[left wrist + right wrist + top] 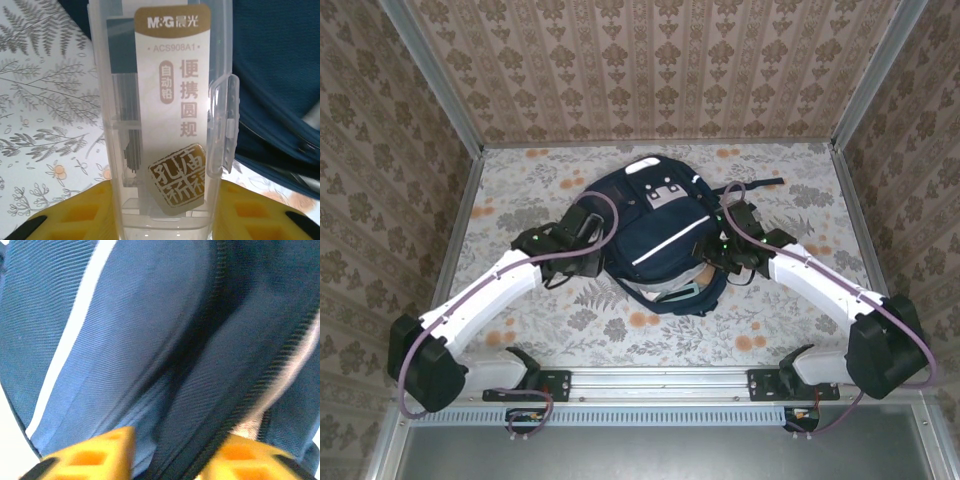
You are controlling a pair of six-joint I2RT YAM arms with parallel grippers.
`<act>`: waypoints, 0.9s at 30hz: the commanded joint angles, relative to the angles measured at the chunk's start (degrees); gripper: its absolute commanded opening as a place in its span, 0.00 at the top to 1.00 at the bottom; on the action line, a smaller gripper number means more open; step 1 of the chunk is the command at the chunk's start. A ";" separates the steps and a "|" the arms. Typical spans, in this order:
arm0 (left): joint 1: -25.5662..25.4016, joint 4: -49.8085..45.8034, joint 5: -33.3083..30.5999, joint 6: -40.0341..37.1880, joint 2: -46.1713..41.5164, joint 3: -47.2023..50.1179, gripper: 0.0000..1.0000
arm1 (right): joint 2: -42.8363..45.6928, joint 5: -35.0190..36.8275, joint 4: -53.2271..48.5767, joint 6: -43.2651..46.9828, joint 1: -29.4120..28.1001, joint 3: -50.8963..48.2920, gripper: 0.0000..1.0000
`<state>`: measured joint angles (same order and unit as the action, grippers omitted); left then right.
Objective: Pack books, pencil case, and school supplies into a backpack
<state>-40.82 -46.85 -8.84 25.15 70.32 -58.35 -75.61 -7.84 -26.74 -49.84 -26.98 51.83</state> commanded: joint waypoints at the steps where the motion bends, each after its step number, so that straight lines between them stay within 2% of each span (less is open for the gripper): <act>1: -5.19 -3.47 -3.58 3.17 -1.89 0.86 0.68 | 1.00 -1.29 3.22 0.36 -0.79 3.58 0.88; 2: -7.13 -3.22 -3.22 3.71 -2.08 1.10 0.69 | 1.79 -0.32 2.72 0.47 -0.88 4.22 0.97; 3: -8.67 -2.87 -2.66 4.04 -2.27 1.17 0.68 | 2.38 0.34 2.38 0.62 -0.88 5.18 1.00; 8: -18.06 0.16 -1.94 5.96 -2.74 1.39 0.69 | 0.54 0.49 1.93 2.03 -0.71 13.03 1.00; 16: -27.63 5.72 -0.43 8.71 -1.38 2.35 0.70 | -7.94 -2.87 4.42 0.29 -1.08 25.77 1.00; 22: -29.60 12.79 3.98 6.99 4.01 1.91 0.71 | -9.68 -3.16 4.76 0.23 -2.15 30.12 1.00; 27: -27.31 11.59 1.72 7.06 12.61 -4.00 0.72 | -8.72 -3.44 4.97 -0.25 -2.89 29.53 1.00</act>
<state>-69.60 -36.45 -6.63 32.16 80.68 -59.05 -85.73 -9.50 -27.03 -49.78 -28.95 78.91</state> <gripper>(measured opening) 0.394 0.057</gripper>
